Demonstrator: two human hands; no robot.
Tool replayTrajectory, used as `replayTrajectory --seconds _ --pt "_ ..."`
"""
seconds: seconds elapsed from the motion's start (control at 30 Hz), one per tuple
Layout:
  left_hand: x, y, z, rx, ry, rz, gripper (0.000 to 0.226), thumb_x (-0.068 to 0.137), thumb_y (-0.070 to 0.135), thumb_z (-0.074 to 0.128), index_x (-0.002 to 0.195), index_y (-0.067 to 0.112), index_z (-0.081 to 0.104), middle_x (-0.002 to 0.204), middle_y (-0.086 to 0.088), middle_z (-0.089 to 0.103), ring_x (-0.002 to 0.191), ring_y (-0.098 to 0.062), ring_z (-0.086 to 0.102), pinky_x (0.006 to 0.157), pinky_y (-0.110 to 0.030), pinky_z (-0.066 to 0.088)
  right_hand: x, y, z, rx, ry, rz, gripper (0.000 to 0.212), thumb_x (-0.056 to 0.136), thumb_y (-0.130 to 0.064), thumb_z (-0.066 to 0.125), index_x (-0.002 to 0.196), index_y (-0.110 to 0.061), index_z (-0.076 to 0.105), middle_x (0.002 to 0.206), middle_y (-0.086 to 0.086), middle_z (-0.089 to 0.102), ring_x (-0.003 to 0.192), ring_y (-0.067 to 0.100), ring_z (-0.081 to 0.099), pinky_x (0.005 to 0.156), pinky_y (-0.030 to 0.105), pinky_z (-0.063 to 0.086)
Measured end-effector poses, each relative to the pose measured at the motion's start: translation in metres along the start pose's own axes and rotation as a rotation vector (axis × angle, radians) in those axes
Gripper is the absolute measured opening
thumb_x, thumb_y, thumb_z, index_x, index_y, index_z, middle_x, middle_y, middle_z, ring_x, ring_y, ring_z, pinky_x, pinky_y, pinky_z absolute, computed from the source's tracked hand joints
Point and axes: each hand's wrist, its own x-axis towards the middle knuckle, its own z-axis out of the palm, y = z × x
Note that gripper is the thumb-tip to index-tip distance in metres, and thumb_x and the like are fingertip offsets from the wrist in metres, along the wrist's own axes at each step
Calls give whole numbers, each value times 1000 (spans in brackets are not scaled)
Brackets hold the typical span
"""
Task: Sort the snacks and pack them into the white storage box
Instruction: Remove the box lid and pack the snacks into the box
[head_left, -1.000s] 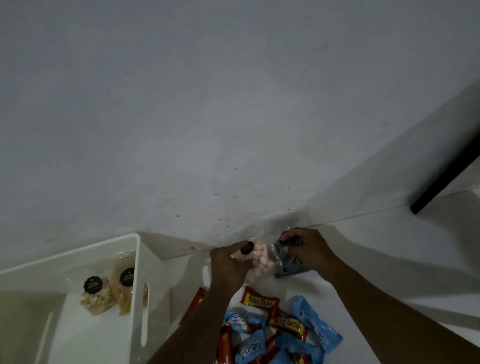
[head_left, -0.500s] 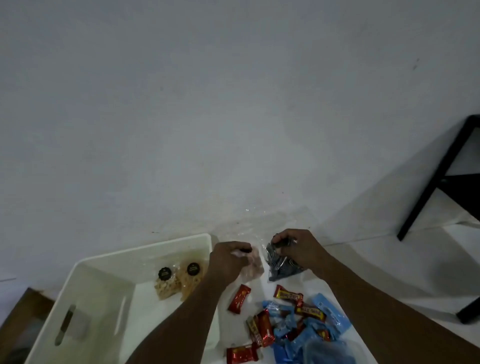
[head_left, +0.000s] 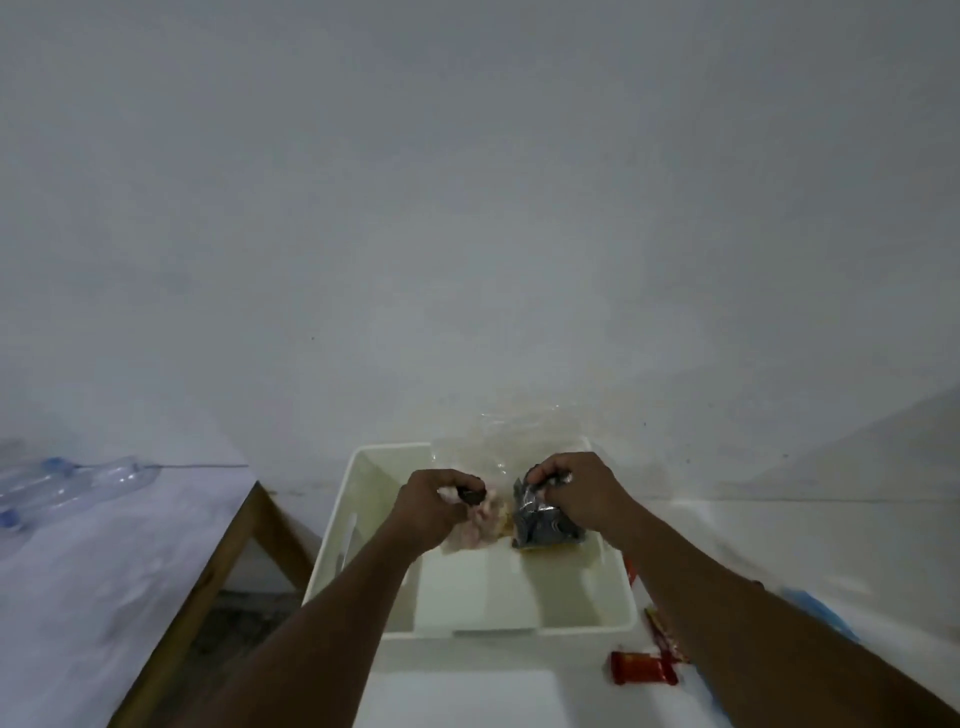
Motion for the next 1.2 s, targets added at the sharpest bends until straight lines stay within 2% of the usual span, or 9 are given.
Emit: replayTrajectory --seconds 0.07,0.27,0.4,0.53,0.67,0.73,0.8,0.93,1.2 --pt "8 -29 1 7 -14 -52 49 68 -15 69 70 33 79 86 9 78 88 -11 74 84 -29 59 6 15 23 -4 -2 60 26 76 6 67 78 -19 75 88 -5 72 78 2 64 69 9 50" --pt "43 -81 27 60 -108 -173 40 70 -15 66 75 23 78 85 6 77 58 7 62 65 -11 49 37 70 61 -21 -21 258 30 77 6 64 69 -21 76 88 -5 75 90 14 68 87 34 57" --pt "61 -111 46 109 -82 -142 57 69 -15 58 67 40 73 80 22 72 76 4 67 72 -10 48 55 91 75 -54 -27 326 16 76 -2 72 76 -17 78 85 -9 74 85 12 67 77 24 55" --pt "62 -117 57 159 -23 -115 39 70 -14 62 88 16 79 89 7 70 98 -16 65 83 -5 40 60 91 80 -113 -8 331 18 81 -2 63 86 -14 75 87 -6 69 84 12 61 72 21 48" --pt "53 -104 53 265 -60 -189 33 76 5 67 99 26 77 103 2 75 132 -28 44 118 -36 26 45 64 66 -226 -19 273 15 84 -6 58 89 -8 72 93 3 68 89 19 62 76 24 51" --pt "42 -88 48 314 -113 -205 25 70 26 69 90 39 73 97 3 73 129 -32 44 115 -44 33 29 45 49 -267 -62 254 21 86 -10 56 100 -7 70 100 6 68 98 25 62 87 32 50" --pt "29 -62 45 274 -123 -193 31 60 38 70 89 45 71 102 -1 71 116 -30 58 103 -39 47 11 28 27 -203 -52 235 19 85 -13 58 98 -10 71 96 3 66 94 23 64 77 28 52" --pt "-2 4 60 248 -137 -99 32 79 20 74 112 20 73 110 5 66 107 -17 63 93 -25 48 -36 13 -24 -106 9 171 11 81 -18 64 86 -21 73 91 -2 72 84 16 66 75 29 55" --pt "-82 95 183 100 -220 120 13 84 16 70 95 19 77 92 0 73 79 -13 68 74 -20 54 -152 106 -135 -104 225 328 16 80 -15 68 70 -26 70 93 3 75 89 20 69 83 29 52"
